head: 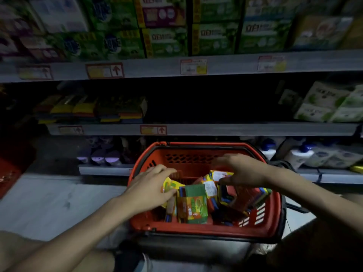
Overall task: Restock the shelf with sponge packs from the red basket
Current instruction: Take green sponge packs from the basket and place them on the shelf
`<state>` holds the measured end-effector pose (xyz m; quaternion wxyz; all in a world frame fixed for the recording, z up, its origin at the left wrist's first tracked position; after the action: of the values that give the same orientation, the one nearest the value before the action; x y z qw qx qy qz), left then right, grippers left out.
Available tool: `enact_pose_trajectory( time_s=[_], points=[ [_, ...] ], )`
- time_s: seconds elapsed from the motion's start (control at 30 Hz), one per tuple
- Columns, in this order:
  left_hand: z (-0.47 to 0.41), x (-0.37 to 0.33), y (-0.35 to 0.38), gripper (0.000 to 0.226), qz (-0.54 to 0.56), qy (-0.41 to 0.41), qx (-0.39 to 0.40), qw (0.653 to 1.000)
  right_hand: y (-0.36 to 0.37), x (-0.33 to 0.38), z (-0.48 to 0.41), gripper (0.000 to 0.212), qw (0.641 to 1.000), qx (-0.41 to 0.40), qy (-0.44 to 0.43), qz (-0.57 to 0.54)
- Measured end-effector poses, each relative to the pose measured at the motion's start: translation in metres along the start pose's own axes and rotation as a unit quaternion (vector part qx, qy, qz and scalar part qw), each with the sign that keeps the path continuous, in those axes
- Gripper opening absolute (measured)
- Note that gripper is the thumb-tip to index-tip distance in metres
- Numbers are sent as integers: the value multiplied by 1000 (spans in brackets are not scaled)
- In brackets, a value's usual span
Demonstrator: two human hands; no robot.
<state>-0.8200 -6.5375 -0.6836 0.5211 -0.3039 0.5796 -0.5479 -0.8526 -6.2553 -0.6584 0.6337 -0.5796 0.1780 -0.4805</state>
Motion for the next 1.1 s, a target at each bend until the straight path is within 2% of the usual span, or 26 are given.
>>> enact_pose_trajectory(
  time_s=[0.1, 0.2, 0.37, 0.47, 0.57, 0.63, 0.77, 0.9, 0.97, 1.07, 1.1],
  points=[
    [-6, -16, 27, 66, -41, 5, 58, 997, 8, -19, 2, 55, 997, 18, 59, -46],
    [-25, -27, 55, 75, -57, 9, 99, 993, 10, -38, -1, 49, 992, 66, 111, -5],
    [-61, -39, 96, 85, -23, -43, 145, 988, 2, -52, 0, 45, 986, 35, 155, 55],
    [-70, -37, 116, 85, -18, -106, 177, 978, 15, -52, 3, 58, 976, 59, 194, 74],
    [-75, -38, 119, 76, -16, -121, 172, 978, 33, -53, 6, 65, 969, 90, 214, 83],
    [-77, -38, 115, 70, 25, -132, 180, 974, 44, -53, 9, 73, 967, 99, 220, 82],
    [-81, -33, 100, 64, 118, -165, 189, 961, 57, -52, 12, 96, 962, 51, 256, 77],
    [-81, -28, 75, 61, 171, -145, 194, 955, 56, -54, 8, 109, 954, -19, 294, 63],
    [-77, -26, 59, 59, 187, -139, 190, 954, 53, -61, 6, 97, 939, -84, 334, -12],
    [-71, -23, 34, 55, 246, -160, 170, 941, 47, -75, 4, 52, 897, -173, 381, -141],
    [-67, -22, 27, 55, 279, -174, 162, 930, 45, -77, 4, 45, 884, -184, 387, -186]
  ],
)
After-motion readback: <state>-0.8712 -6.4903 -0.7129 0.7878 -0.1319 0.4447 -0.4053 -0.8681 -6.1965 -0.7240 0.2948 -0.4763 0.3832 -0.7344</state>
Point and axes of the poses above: each hand's wrist, its own z-axis away from the middle knuckle, its own y-axis out of the palm, x = y × z, the point moved 2 cm from there along -z, towards the middle knuckle, and after that the axes turned 5 degrees about -y, right-handed, at the moved point
